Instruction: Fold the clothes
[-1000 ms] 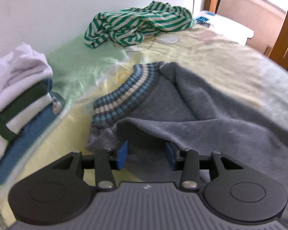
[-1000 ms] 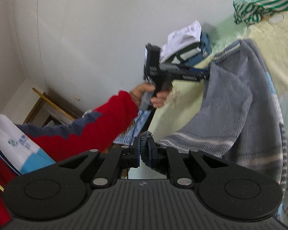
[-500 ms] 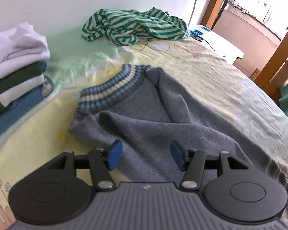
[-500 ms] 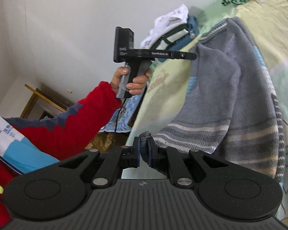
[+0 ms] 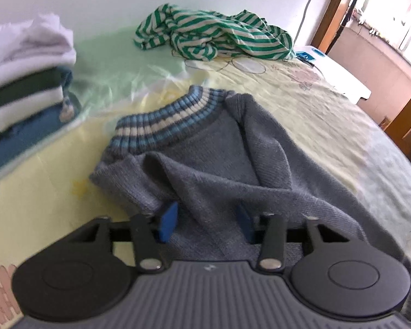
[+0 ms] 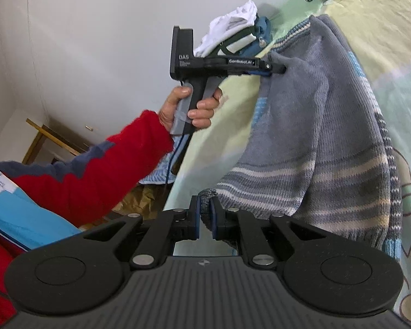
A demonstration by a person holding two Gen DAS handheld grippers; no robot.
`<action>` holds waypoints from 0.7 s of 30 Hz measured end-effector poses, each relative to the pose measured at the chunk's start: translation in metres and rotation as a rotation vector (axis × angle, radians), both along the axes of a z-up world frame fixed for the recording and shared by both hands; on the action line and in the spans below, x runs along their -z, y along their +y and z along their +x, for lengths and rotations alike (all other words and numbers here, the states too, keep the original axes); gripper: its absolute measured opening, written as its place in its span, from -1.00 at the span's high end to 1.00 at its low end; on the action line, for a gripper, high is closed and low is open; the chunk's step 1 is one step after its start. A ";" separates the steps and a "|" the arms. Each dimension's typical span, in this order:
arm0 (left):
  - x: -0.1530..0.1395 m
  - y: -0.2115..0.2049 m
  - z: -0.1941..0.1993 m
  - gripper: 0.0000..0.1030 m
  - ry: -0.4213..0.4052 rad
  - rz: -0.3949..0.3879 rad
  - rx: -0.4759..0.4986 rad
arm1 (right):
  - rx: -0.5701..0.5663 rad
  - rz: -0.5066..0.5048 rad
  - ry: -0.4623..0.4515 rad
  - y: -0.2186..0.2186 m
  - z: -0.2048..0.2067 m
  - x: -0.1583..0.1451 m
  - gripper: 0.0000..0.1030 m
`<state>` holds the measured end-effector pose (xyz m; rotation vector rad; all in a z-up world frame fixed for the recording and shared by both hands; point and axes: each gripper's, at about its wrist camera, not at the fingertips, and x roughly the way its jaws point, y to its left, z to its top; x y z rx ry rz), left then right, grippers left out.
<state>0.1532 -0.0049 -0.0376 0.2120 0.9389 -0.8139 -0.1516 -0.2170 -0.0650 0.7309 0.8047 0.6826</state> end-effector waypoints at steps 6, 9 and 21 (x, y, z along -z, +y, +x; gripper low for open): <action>-0.002 0.002 0.000 0.67 0.013 -0.015 -0.015 | -0.004 -0.130 -0.028 0.008 -0.004 0.002 0.83; 0.002 0.002 0.000 0.56 0.021 -0.019 -0.021 | -0.040 -0.227 -0.053 0.021 -0.005 0.005 0.83; 0.005 0.002 -0.002 -0.18 0.052 -0.091 -0.054 | -0.222 -0.589 -0.274 0.065 -0.020 -0.009 0.24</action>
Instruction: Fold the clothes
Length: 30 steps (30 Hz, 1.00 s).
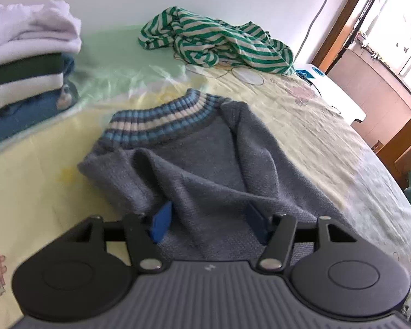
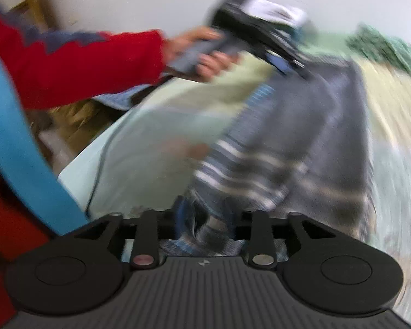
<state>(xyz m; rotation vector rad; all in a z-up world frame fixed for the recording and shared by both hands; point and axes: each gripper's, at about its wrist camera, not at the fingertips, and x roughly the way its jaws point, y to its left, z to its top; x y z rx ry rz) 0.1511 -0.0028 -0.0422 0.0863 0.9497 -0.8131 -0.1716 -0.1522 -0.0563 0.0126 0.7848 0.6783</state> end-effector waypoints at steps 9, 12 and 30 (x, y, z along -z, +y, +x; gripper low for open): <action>-0.002 -0.005 -0.007 0.92 -0.090 0.065 -0.040 | -0.095 -0.133 -0.008 0.026 0.012 0.019 0.80; -0.009 0.002 -0.009 0.99 -0.104 0.035 -0.074 | -0.069 -0.078 -0.007 0.010 0.013 0.010 0.87; 0.002 0.012 -0.024 0.88 -0.177 0.129 -0.097 | -0.054 0.012 0.124 -0.016 0.018 0.003 0.86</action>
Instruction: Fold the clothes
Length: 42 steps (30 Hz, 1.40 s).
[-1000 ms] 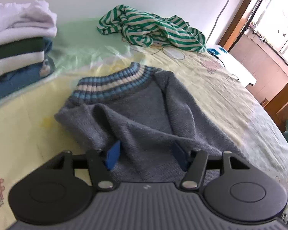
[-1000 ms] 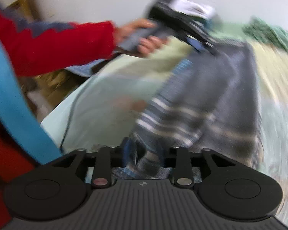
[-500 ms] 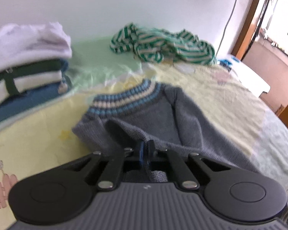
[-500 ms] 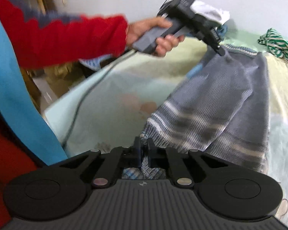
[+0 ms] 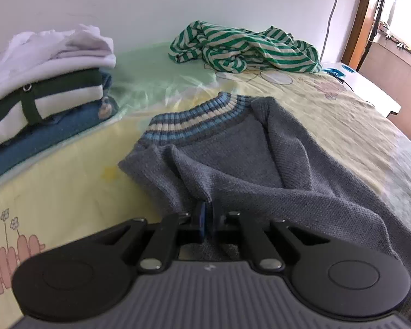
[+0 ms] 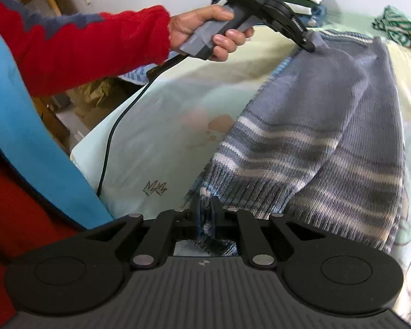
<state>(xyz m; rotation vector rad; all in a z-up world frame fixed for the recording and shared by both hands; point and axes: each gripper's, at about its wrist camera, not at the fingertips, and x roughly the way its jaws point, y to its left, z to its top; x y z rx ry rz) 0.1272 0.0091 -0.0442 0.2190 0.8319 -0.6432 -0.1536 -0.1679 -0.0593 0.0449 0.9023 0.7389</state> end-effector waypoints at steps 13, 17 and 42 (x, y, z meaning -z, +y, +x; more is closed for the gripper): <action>-0.037 0.004 -0.029 0.67 -0.129 -0.015 -0.006 | 0.199 0.124 -0.051 -0.022 0.014 -0.025 0.59; -0.035 -0.020 -0.057 0.43 -0.139 -0.006 0.113 | 0.281 0.132 -0.007 -0.022 0.029 -0.003 0.59; 0.012 -0.028 -0.179 0.27 -0.187 0.117 0.022 | 0.371 0.091 -0.078 -0.051 0.129 -0.006 0.59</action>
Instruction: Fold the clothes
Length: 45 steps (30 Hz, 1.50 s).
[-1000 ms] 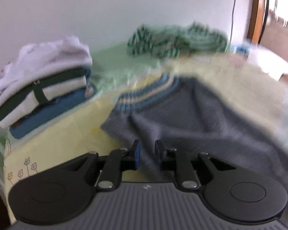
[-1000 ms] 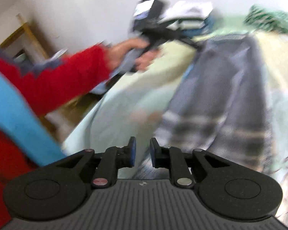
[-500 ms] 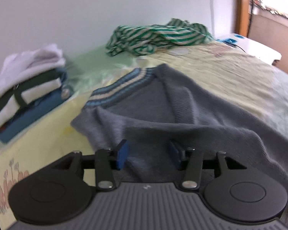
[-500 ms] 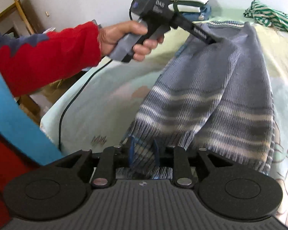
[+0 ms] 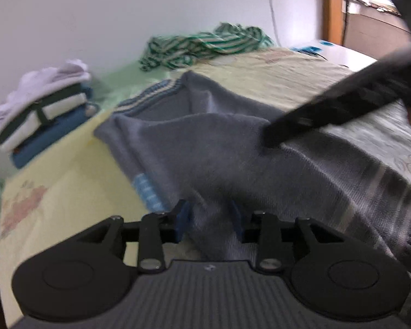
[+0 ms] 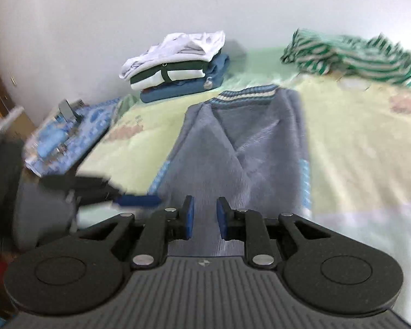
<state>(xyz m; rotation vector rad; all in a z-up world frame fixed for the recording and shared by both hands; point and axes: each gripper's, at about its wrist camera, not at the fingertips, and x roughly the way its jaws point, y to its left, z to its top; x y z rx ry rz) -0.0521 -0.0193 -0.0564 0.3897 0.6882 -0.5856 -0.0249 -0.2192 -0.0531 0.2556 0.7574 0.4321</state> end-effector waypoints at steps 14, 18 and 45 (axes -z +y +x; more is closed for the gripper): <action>-0.007 -0.011 -0.032 0.04 0.068 -0.031 -0.191 | -0.070 0.138 0.129 -0.033 0.004 0.026 0.80; -0.007 -0.015 -0.049 0.05 0.076 -0.031 -0.250 | -0.069 0.171 0.135 -0.050 -0.005 0.026 0.82; -0.011 0.007 -0.150 -0.23 0.284 -0.104 -0.399 | -0.317 0.033 0.199 -0.101 -0.111 0.022 0.42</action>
